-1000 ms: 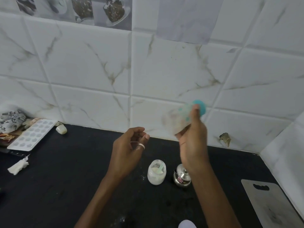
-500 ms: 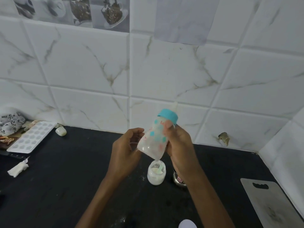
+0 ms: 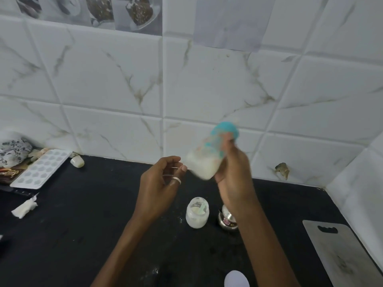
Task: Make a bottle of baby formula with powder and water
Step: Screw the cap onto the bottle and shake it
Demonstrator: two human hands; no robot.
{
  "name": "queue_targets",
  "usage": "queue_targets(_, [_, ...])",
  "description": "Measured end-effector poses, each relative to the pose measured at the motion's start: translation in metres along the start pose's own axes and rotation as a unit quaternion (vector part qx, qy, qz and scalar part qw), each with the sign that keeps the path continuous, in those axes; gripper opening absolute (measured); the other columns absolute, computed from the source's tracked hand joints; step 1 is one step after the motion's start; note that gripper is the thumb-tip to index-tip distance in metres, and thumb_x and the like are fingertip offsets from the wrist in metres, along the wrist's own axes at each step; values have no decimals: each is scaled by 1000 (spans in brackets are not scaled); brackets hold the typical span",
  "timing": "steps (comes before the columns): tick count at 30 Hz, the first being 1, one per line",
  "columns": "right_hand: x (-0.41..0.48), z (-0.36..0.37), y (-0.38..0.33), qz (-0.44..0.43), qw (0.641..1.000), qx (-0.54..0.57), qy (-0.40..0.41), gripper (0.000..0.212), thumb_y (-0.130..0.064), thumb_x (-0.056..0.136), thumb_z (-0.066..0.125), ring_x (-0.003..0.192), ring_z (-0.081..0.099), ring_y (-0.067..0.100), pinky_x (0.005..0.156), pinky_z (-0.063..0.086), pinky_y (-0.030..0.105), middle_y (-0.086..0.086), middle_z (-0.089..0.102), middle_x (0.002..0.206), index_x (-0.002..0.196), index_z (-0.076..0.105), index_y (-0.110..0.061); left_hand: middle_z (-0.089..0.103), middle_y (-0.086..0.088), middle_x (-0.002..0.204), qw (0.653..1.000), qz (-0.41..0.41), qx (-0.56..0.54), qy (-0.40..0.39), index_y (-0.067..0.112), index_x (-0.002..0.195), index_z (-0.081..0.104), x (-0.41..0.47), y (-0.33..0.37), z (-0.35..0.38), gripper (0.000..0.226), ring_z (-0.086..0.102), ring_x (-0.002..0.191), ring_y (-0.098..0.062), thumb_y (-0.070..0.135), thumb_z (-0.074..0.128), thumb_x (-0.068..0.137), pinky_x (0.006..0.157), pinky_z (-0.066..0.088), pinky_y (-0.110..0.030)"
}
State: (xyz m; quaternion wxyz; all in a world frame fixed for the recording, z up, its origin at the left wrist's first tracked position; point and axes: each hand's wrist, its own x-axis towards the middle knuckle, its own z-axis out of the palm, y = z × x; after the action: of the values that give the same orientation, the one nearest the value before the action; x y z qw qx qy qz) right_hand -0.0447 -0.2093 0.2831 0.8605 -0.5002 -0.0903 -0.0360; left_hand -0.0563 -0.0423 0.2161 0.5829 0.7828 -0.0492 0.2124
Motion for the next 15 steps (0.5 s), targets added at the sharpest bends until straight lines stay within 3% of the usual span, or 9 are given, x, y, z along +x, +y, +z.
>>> queue_targets(2, [12, -4, -14, -9, 995, 70, 78, 46, -53, 90, 64, 106, 74, 15, 84, 61, 36, -1, 79, 108, 120, 68, -18, 73, 21, 97, 1000, -11, -16, 8, 31, 114, 68, -1, 1, 0, 21, 73, 89, -4, 28, 73, 94, 74, 54, -12])
queue_targets(4, [12, -2, -17, -21, 994, 35, 99, 47, -54, 94, 59, 107, 74, 15, 89, 61, 39, -2, 79, 109, 124, 64, -18, 73, 23, 98, 1000, -10, -15, 11, 32, 114, 67, -2, 1, 0, 21, 73, 89, -3, 30, 73, 94, 76, 54, -12])
queue_targets(7, [-7, 8, -1, -3, 995, -98, -7, 58, -67, 82, 66, 108, 73, 24, 90, 60, 41, 5, 78, 111, 118, 69, -22, 73, 23, 100, 1000, -8, -5, -1, 25, 114, 69, -2, -1, -1, 28, 72, 90, 1, 17, 78, 89, 73, 52, -11])
queue_targets(9, [-18, 12, 7, 17, 982, -164, -94, 53, -73, 77, 69, 108, 73, 21, 88, 60, 36, 3, 77, 110, 110, 74, -31, 74, 21, 100, 1000, 0, 4, -21, 20, 116, 70, -2, -3, -2, 41, 72, 91, 2, 6, 83, 80, 71, 53, -10])
queue_targets(12, [-12, 7, -5, -4, 998, -24, -49, 44, -63, 82, 71, 101, 75, 18, 83, 60, 33, 1, 79, 105, 106, 78, -28, 75, 19, 97, 1000, 1, 3, -3, 23, 117, 69, -2, -2, -2, 38, 72, 91, -2, 2, 77, 85, 73, 52, -8])
queue_targets(15, [1, 5, -15, -5, 996, 72, 57, 41, -52, 95, 58, 105, 75, 16, 81, 61, 34, -1, 80, 107, 117, 69, -20, 73, 22, 96, 1000, -6, -15, 13, 31, 114, 68, -3, 0, -1, 21, 73, 89, -3, 25, 73, 94, 75, 54, -12])
